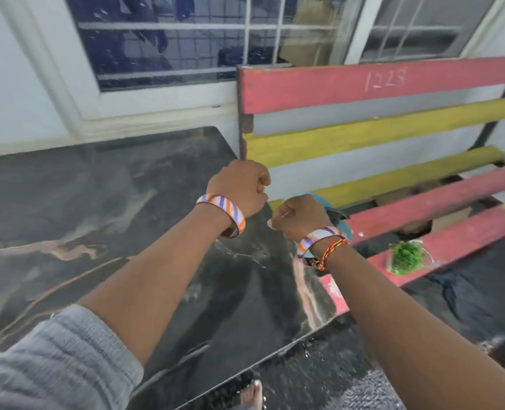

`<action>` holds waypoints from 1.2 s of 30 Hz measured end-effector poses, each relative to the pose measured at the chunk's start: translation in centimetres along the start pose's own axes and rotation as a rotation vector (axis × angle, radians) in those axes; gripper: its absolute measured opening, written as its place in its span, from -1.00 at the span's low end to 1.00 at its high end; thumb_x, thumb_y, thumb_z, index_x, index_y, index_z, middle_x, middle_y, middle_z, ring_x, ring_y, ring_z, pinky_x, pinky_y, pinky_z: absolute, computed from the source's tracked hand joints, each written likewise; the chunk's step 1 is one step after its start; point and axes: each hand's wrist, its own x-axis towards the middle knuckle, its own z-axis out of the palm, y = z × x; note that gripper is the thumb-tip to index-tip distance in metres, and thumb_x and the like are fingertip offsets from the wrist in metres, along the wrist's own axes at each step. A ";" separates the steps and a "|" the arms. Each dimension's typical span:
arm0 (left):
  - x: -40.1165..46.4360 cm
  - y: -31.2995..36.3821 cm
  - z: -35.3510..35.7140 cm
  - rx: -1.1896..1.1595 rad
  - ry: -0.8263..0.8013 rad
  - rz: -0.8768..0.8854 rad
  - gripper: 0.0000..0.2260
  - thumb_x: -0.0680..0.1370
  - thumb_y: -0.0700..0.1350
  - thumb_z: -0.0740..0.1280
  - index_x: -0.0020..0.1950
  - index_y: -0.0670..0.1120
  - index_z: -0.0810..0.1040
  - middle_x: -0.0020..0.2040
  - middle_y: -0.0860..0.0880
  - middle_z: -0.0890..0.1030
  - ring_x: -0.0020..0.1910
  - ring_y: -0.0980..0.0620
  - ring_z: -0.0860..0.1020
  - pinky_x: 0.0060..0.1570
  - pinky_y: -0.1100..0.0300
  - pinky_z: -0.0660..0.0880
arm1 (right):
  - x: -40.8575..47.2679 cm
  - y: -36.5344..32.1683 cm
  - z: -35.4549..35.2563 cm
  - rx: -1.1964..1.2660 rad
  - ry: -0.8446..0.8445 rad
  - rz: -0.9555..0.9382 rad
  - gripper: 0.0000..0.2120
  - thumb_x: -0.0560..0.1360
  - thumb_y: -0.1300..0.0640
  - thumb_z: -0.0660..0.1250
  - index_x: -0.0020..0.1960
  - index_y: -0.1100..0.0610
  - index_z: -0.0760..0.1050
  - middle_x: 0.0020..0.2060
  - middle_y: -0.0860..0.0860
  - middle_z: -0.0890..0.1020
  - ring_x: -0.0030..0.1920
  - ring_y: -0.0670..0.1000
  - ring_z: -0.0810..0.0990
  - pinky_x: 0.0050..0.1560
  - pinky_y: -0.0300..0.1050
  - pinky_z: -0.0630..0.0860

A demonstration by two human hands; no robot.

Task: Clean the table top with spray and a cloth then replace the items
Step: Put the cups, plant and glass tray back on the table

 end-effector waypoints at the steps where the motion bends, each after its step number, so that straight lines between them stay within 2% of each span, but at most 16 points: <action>1: 0.8 1.2 0.9 0.004 -0.019 0.025 -0.79 0.44 -0.19 0.31 0.05 -0.01 0.58 0.01 0.01 0.64 0.05 -0.05 0.59 0.13 0.00 0.53 | 0.3 1.2 -0.9 -0.022 0.022 0.000 -0.90 0.34 0.15 0.42 -0.32 0.05 0.52 -0.40 0.00 0.56 -0.31 0.04 0.53 -0.36 -0.27 0.34; 3: 2.5 3.6 2.8 0.007 -0.061 0.083 -0.79 0.43 -0.19 0.32 0.05 -0.03 0.58 0.01 0.01 0.64 0.04 -0.06 0.59 0.11 0.01 0.54 | 1.3 3.5 -2.6 -0.038 0.074 0.010 -0.89 0.35 0.18 0.38 -0.33 0.04 0.52 -0.32 0.06 0.61 -0.22 0.10 0.56 -0.31 -0.27 0.34; 6: 5.3 7.6 6.0 0.034 -0.132 0.188 -0.77 0.43 -0.15 0.36 0.08 -0.05 0.58 0.10 -0.04 0.62 0.07 -0.10 0.58 0.11 0.01 0.53 | 3.1 7.2 -5.6 -0.008 0.123 0.042 -0.75 0.40 0.18 0.33 -0.43 0.07 0.40 -0.39 0.06 0.58 -0.28 0.10 0.44 -0.38 -0.24 0.26; 8: 7.6 11.0 8.4 0.042 -0.176 0.261 -0.76 0.46 -0.10 0.34 0.13 -0.07 0.57 0.17 -0.08 0.59 0.14 -0.12 0.55 0.12 0.05 0.50 | 4.7 10.0 -8.0 -0.017 0.126 0.095 -0.87 0.43 0.20 0.30 -0.29 0.13 0.52 -0.21 0.19 0.65 -0.21 0.13 0.51 -0.26 -0.21 0.28; 10: 9.2 13.9 10.8 0.019 -0.257 0.314 -0.76 0.50 -0.09 0.29 0.14 -0.10 0.58 0.20 -0.13 0.57 0.19 -0.13 0.52 0.11 0.11 0.44 | 5.6 12.8 -9.9 -0.041 0.141 0.149 -0.83 0.46 0.23 0.25 -0.12 0.30 0.58 -0.12 0.29 0.64 -0.10 0.22 0.58 -0.24 -0.13 0.32; 12: 11.0 16.5 13.5 0.002 -0.354 0.338 -0.75 0.52 -0.12 0.25 0.16 -0.13 0.57 0.23 -0.13 0.56 0.22 -0.12 0.49 0.11 0.17 0.41 | 6.4 16.3 -11.6 -0.022 0.147 0.214 -0.83 0.46 0.23 0.26 -0.16 0.32 0.56 -0.22 0.31 0.61 -0.19 0.22 0.58 -0.23 -0.05 0.44; 13: 11.9 17.6 15.1 -0.004 -0.409 0.335 -0.74 0.52 -0.14 0.25 0.19 -0.13 0.56 0.25 -0.12 0.55 0.23 -0.10 0.48 0.12 0.19 0.39 | 6.7 18.3 -12.5 -0.007 0.143 0.268 -0.86 0.45 0.23 0.28 -0.24 0.27 0.53 -0.30 0.25 0.58 -0.27 0.14 0.54 -0.26 -0.11 0.47; 16: 13.8 19.2 19.8 0.060 -0.593 0.293 -0.69 0.54 -0.14 0.25 0.26 -0.19 0.48 0.28 -0.17 0.51 0.24 -0.14 0.48 0.16 0.12 0.42 | 7.3 24.4 -14.4 0.028 0.140 0.413 -0.75 0.42 0.24 0.31 -0.40 0.22 0.36 -0.44 0.15 0.43 -0.39 0.02 0.37 -0.46 -0.22 0.29; 19: 14.3 19.1 24.7 0.133 -0.733 0.211 -0.83 0.54 -0.15 0.26 0.04 -0.24 0.47 0.05 -0.27 0.49 0.14 -0.16 0.51 0.00 0.12 0.43 | 7.6 31.2 -15.3 0.116 0.091 0.562 -0.78 0.40 0.23 0.33 -0.41 0.15 0.42 -0.41 0.14 0.49 -0.36 0.06 0.48 -0.40 -0.13 0.40; 20: 14.4 18.9 26.5 0.119 -0.765 0.165 -0.84 0.53 -0.15 0.28 0.06 -0.19 0.46 0.06 -0.25 0.50 0.16 -0.15 0.51 0.01 0.12 0.43 | 7.7 33.7 -15.4 0.178 0.075 0.620 -0.80 0.38 0.23 0.33 -0.40 0.13 0.42 -0.40 0.14 0.51 -0.36 0.07 0.48 -0.41 -0.12 0.41; 21: 14.5 18.5 28.3 0.101 -0.786 0.120 -0.75 0.52 -0.14 0.30 0.16 -0.20 0.46 0.15 -0.23 0.51 0.22 -0.15 0.50 0.08 0.10 0.45 | 7.8 36.1 -15.4 0.263 0.083 0.676 -0.82 0.38 0.25 0.33 -0.37 0.13 0.42 -0.38 0.15 0.52 -0.38 0.07 0.48 -0.44 -0.13 0.38; 24: 14.6 17.4 33.7 0.074 -0.815 -0.016 -0.47 0.49 -0.10 0.35 0.42 -0.18 0.28 0.40 -0.17 0.38 0.36 -0.14 0.39 0.31 0.06 0.39 | 8.7 41.8 -15.2 0.563 0.107 0.855 -0.81 0.48 0.31 0.28 -0.27 0.15 0.37 -0.40 0.15 0.49 -0.52 0.02 0.45 -0.42 -0.24 0.29; 27: 14.8 16.6 39.0 0.126 -0.801 -0.109 -0.34 0.47 -0.07 0.37 0.49 -0.10 0.14 0.50 -0.11 0.23 0.48 -0.12 0.21 0.44 0.05 0.22 | 10.5 47.0 -13.8 0.731 0.049 1.000 -0.73 0.53 0.34 0.17 -0.34 0.20 0.30 -0.62 0.06 0.40 -0.58 -0.03 0.31 -0.38 -0.25 0.16; 29: 15.5 16.7 42.5 0.182 -0.793 -0.164 -0.25 0.45 -0.04 0.39 0.51 -0.07 0.05 0.54 -0.11 0.10 0.51 -0.16 0.10 0.45 0.00 0.18 | 11.8 50.6 -12.8 0.736 0.018 1.071 -0.68 0.54 0.29 0.20 -0.39 0.19 0.30 -0.70 0.00 0.33 -0.67 -0.04 0.28 -0.43 -0.28 0.18; 33: 16.9 17.6 47.0 0.244 -0.776 -0.273 -0.06 0.37 0.06 0.45 0.52 0.08 -0.13 0.56 -0.11 -0.17 0.52 -0.26 -0.06 0.42 -0.13 0.21 | 14.4 55.5 -11.9 0.658 -0.028 1.129 -0.65 0.56 0.05 0.21 -0.32 0.24 0.37 -0.46 0.13 0.46 -0.49 0.06 0.42 -0.41 -0.17 0.35; 36: 17.2 18.3 49.1 0.177 -0.743 -0.311 -0.14 0.35 0.07 0.46 0.49 0.20 0.00 0.56 -0.03 -0.17 0.52 -0.24 -0.10 0.40 -0.23 0.12 | 15.9 58.0 -11.8 0.604 -0.064 1.133 -0.64 0.53 -0.02 0.23 -0.26 0.26 0.40 -0.46 0.14 0.51 -0.53 0.05 0.45 -0.44 -0.18 0.36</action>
